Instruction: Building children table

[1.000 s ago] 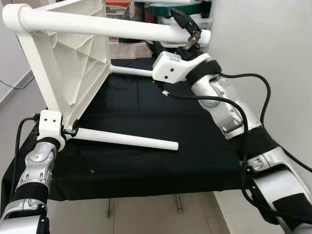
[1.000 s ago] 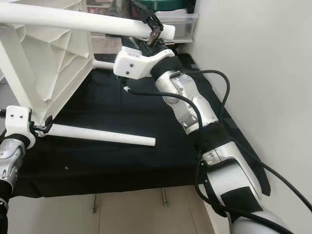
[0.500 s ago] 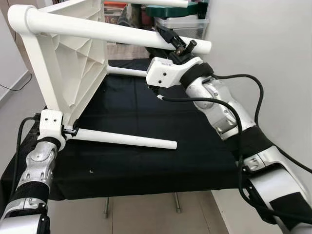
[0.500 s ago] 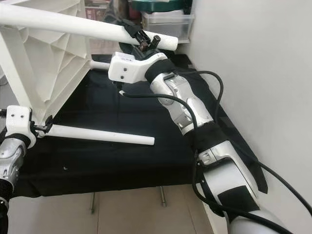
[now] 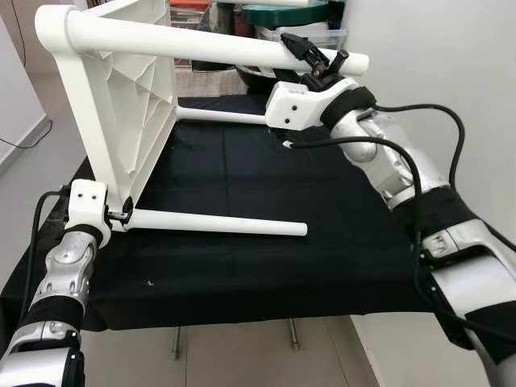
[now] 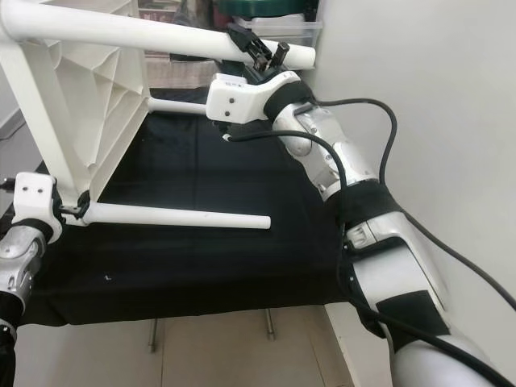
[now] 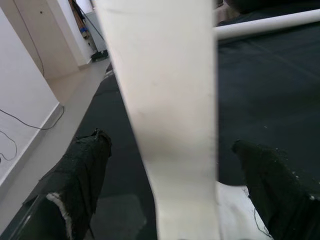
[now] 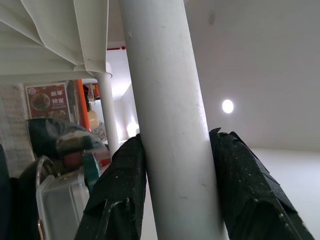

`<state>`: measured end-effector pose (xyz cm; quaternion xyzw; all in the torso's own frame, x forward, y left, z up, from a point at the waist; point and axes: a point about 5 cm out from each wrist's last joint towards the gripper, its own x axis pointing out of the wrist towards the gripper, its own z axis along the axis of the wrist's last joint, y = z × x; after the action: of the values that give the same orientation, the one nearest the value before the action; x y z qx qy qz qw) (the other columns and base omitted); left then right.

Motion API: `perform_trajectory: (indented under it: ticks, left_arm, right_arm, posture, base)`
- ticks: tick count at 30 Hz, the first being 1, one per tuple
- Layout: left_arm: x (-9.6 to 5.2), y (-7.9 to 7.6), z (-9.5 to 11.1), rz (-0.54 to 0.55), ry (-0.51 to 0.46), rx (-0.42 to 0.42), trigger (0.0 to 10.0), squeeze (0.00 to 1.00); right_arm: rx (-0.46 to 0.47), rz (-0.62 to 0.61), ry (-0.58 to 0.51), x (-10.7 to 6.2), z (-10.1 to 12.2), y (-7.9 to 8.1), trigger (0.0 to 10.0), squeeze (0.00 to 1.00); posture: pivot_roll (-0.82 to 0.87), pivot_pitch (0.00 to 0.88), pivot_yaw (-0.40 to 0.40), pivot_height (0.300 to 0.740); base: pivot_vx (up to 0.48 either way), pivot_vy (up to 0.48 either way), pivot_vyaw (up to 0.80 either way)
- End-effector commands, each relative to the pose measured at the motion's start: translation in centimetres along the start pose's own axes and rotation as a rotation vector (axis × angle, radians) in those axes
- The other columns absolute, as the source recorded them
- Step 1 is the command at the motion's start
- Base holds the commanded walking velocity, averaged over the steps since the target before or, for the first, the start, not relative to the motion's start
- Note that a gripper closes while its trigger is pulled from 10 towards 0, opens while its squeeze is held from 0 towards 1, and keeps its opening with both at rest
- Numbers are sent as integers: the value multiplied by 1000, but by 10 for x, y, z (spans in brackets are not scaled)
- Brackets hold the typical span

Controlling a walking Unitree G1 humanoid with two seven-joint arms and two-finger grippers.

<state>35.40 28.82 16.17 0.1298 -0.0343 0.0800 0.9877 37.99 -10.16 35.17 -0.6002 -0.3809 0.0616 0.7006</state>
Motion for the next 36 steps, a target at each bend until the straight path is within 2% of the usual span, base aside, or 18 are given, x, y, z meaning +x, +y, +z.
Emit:
perform_trajectory:
  ticks: [1,4,9,16,18,19,23,25,27,30,32,34,36]
  left_arm:
    - [1,5,2,-3,0,32,10000,0]
    - [2,6,3,-2,0,36,10000,0]
    - [5,10,6,2,6,63,10000,0]
    - [6,14,8,13,6,75,10000,0]
    - [6,21,9,34,7,94,10000,0]
    - [6,21,9,34,7,94,10000,0]
    - [2,28,3,59,29,104,10000,0]
    - [2,28,3,59,29,104,10000,0]
    - [0,31,-3,68,52,114,10000,0]
    - [-1,32,-4,72,60,118,10000,0]
    - [2,35,0,65,58,149,10000,0]
    - [2,35,2,62,56,157,10000,0]
    - [10,48,22,61,24,208,10000,0]
  right_arm:
    - [22,-167,1,6,-1,-30,0,0]
    - [25,-168,-10,6,0,-30,0,0]
    - [67,-155,-52,6,9,-21,0,0]
    - [86,-156,-48,5,8,-20,0,0]
    - [144,-155,0,3,0,-19,0,0]
    - [144,-155,0,3,0,-19,0,0]
    - [269,-163,96,-4,-17,-16,0,0]
    - [269,-163,96,-4,-17,-16,0,0]
    - [334,-175,142,-6,-26,-18,0,0]
    - [358,-182,160,-7,-30,-20,0,0]
    - [420,-193,208,-7,-38,-22,0,0]
    - [434,-195,218,-7,-39,-22,0,0]
    - [474,-196,258,-8,-46,-21,0,0]
  posture:
    - [-80,0,-13,740]
    - [-80,0,-13,740]
    - [-80,0,-3,740]
    - [-79,0,-2,740]
    - [-77,0,-2,740]
    - [-77,0,-2,740]
    - [-76,0,-3,740]
    - [-76,0,-3,740]
    - [-80,0,0,740]
    - [-82,0,1,740]
    - [-82,0,0,740]
    - [-82,0,0,740]
    - [-68,0,5,740]
  base:
    - [0,0,0]
    - [0,0,0]
    - [0,0,0]
    - [0,0,0]
    - [0,0,0]
    - [0,0,0]
    - [0,0,0]
    - [0,0,0]
    - [0,0,0]
    - [0,0,0]
    - [0,0,0]
    - [0,0,0]
    - [0,0,0]
